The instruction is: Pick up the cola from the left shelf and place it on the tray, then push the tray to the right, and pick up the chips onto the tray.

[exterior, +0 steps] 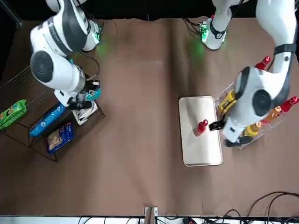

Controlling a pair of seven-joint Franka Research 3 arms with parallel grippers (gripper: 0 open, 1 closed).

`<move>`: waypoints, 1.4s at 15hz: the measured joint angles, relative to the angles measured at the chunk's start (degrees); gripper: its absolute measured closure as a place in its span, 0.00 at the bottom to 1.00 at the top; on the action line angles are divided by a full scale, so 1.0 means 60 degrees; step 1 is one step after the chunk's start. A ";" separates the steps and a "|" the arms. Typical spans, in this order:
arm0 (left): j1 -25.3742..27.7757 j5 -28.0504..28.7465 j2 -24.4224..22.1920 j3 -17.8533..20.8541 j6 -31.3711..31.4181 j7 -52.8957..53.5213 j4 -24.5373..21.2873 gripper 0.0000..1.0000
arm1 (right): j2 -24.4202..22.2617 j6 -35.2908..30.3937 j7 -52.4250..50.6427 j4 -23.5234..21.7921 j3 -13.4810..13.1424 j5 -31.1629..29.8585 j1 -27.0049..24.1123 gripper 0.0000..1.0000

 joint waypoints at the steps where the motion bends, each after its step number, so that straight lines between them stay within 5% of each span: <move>1: 0.0268 0.0000 0.0010 0.0008 -0.0038 0.0290 -0.0107 0.00 | 0.0066 0.0025 0.0154 0.0000 0.0000 0.0000 0.0065 0.98; 13: 0.0889 0.0887 0.1728 0.0222 0.0717 0.0939 -0.1103 0.07 | 0.0946 0.0424 0.0384 -0.0002 -0.0005 0.0138 0.0217 0.98; 14: 0.0918 0.1010 0.2028 0.0238 0.0857 0.0940 -0.1122 0.17 | 0.1137 0.0920 0.0393 0.0000 -0.0004 0.0140 0.0423 0.98; 16: 0.0902 0.1019 0.2288 0.0236 0.1002 0.0940 -0.1126 0.21 | 0.1279 0.1193 0.0552 -0.0001 -0.0003 0.0145 0.0582 0.98; 20: 0.0850 0.1019 0.2552 0.0230 0.1083 0.0937 -0.1124 0.58 | 0.1558 0.1455 0.0924 -0.0002 -0.0003 0.0155 0.0736 0.98; 21: 0.0850 0.1019 0.2589 0.0228 0.1088 0.0937 -0.1121 0.60 | 0.1600 0.1503 0.0937 -0.0002 -0.0004 0.0155 0.0741 0.98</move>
